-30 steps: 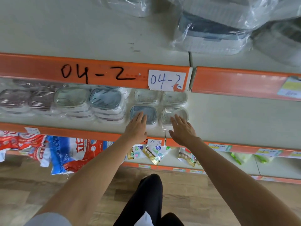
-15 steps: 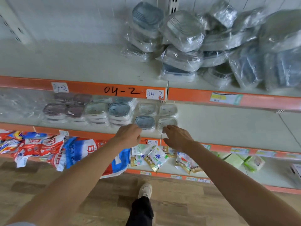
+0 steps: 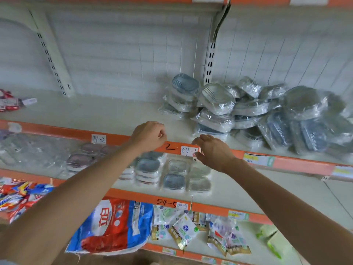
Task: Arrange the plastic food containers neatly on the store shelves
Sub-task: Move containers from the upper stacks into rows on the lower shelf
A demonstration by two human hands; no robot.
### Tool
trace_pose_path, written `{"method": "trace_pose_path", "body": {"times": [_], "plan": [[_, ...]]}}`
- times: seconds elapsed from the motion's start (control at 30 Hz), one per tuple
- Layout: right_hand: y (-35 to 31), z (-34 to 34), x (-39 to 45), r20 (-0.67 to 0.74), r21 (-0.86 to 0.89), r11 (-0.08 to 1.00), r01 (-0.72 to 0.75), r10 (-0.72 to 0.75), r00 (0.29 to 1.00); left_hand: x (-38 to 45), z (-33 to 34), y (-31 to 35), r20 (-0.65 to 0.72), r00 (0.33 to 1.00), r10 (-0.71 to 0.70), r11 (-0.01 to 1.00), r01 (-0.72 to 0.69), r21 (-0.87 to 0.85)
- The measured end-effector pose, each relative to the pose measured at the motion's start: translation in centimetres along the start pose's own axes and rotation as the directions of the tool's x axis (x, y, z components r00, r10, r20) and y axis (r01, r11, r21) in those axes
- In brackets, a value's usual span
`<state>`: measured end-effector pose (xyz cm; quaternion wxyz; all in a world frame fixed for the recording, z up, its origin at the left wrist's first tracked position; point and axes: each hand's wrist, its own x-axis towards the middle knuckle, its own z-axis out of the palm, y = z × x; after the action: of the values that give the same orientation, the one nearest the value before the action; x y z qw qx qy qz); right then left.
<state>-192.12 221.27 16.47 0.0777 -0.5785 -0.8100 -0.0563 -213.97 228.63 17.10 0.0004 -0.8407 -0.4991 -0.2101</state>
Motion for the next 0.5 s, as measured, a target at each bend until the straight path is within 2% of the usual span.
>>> {"method": "trace_pose_path", "body": {"times": [0.27, 0.5], "plan": [[2.7, -2.9, 9.5, -0.098, -0.105, 0.993, -0.054, 0.043, 0.994, 8.3, -0.9, -4.0, -0.053, 0.998, 0.018, 0.998, -0.022, -0.059], [4.1, -4.9, 20.4, -0.121, -0.089, 0.982, -0.168, 0.157, 0.98, 16.1, -1.1, -8.7, -0.071, 0.995, 0.076, 0.995, -0.08, -0.052]]}}
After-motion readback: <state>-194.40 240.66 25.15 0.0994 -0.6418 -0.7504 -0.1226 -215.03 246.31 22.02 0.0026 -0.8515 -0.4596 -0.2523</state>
